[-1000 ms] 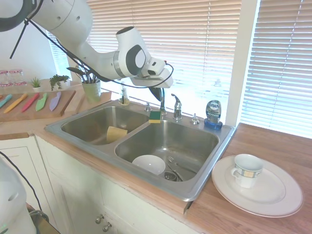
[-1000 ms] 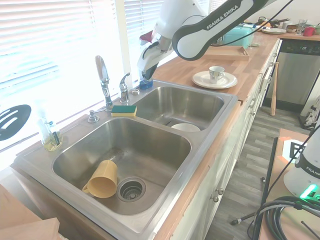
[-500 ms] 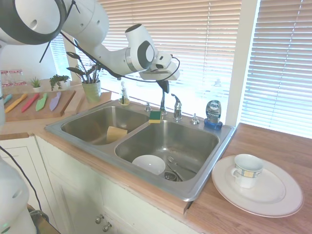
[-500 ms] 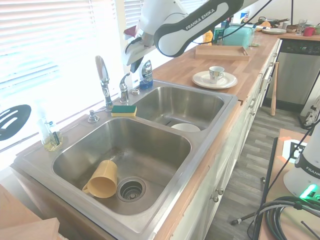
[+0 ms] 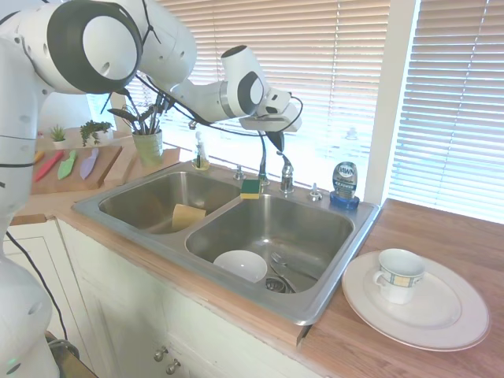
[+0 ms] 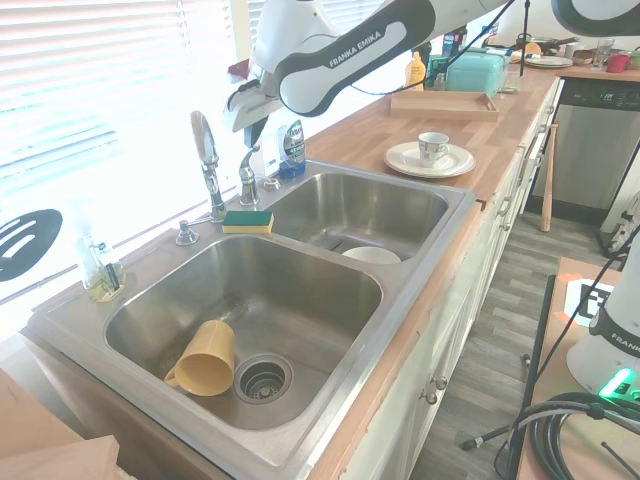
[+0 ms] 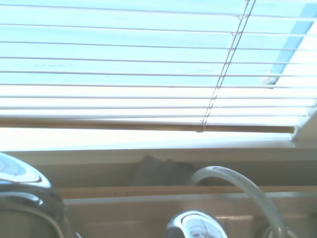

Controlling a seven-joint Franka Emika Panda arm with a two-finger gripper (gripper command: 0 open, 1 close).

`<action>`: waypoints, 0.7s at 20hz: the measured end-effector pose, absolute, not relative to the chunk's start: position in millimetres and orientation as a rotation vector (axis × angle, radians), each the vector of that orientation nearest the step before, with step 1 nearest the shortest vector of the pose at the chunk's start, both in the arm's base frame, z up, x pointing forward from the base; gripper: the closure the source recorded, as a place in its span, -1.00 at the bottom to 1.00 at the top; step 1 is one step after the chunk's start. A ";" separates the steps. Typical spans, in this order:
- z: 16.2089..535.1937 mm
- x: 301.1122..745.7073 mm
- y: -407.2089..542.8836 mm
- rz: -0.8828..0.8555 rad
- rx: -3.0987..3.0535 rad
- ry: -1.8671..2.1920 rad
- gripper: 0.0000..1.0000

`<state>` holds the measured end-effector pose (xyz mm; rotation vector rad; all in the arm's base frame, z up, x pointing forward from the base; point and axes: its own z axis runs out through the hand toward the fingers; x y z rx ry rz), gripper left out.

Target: Turn off the faucet

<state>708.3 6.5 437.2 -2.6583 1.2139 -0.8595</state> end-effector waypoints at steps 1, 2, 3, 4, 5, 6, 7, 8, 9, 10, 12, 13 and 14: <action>436.2 709.0 6.3 -0.856 -2.658 1.214 1.00; 435.6 709.2 6.6 -0.852 -2.657 1.213 1.00; 435.4 709.2 7.0 -0.849 -2.658 1.212 1.00; 435.2 709.1 7.5 -0.847 -2.659 1.213 1.00; 434.7 708.9 8.1 -0.842 -2.662 1.214 1.00; 433.8 708.6 8.5 -0.835 -2.666 1.216 1.00; 432.4 708.1 8.8 -0.823 -2.675 1.221 1.00; 430.6 707.5 8.9 -0.807 -2.683 1.228 1.00; 428.5 706.6 9.1 -0.789 -2.694 1.236 1.00; 426.2 705.7 9.1 -0.771 -2.704 1.243 1.00; 419.9 703.4 8.5 -0.741 -2.715 1.256 1.00; 418.8 703.0 8.4 -0.737 -2.715 1.258 1.00; 418.5 702.9 8.3 -0.734 -2.713 1.261 1.00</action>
